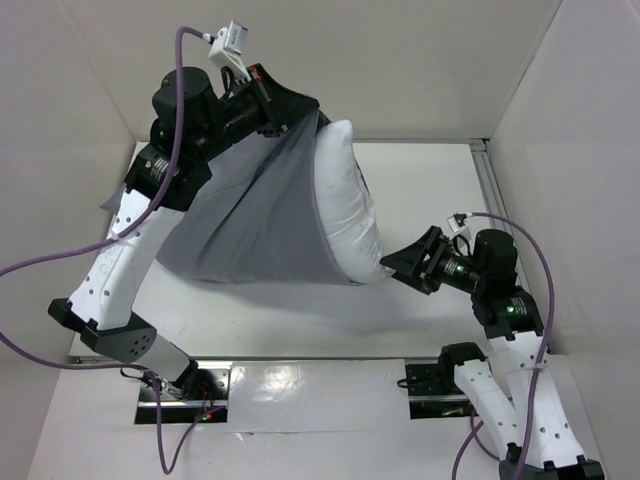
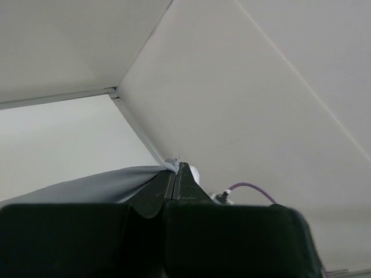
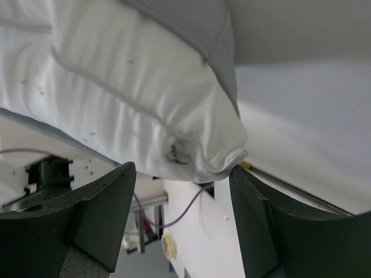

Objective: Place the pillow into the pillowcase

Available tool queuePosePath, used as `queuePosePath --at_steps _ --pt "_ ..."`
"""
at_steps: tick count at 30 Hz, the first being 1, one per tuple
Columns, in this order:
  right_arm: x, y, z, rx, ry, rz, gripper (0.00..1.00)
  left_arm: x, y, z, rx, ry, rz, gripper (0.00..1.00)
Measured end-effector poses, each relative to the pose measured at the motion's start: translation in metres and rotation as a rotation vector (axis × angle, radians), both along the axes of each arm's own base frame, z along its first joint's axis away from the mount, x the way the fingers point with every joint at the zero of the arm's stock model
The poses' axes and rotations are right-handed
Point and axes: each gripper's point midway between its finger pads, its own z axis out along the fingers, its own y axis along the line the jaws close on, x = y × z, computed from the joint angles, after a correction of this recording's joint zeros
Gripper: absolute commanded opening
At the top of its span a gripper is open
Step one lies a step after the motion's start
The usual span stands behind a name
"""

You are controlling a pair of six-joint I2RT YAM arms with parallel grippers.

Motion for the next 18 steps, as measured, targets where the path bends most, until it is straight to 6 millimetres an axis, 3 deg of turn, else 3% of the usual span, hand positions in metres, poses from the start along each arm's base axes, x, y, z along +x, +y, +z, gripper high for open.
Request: queuePosePath --at_steps 5,9,13,18 --pt "0.014 -0.015 0.020 -0.087 -0.048 -0.106 0.71 0.025 -0.005 -0.021 0.040 0.032 0.044 0.00" --pt "0.014 -0.019 0.019 -0.113 -0.050 -0.119 0.71 0.046 -0.010 -0.046 0.083 0.078 0.066 0.00" --pt "0.014 -0.017 -0.007 -0.101 0.045 -0.121 0.70 0.056 -0.015 -0.068 0.114 0.116 0.068 0.00" --pt "0.010 -0.009 -0.057 0.009 0.249 -0.145 0.67 0.055 -0.024 -0.086 0.137 0.146 0.055 0.00"
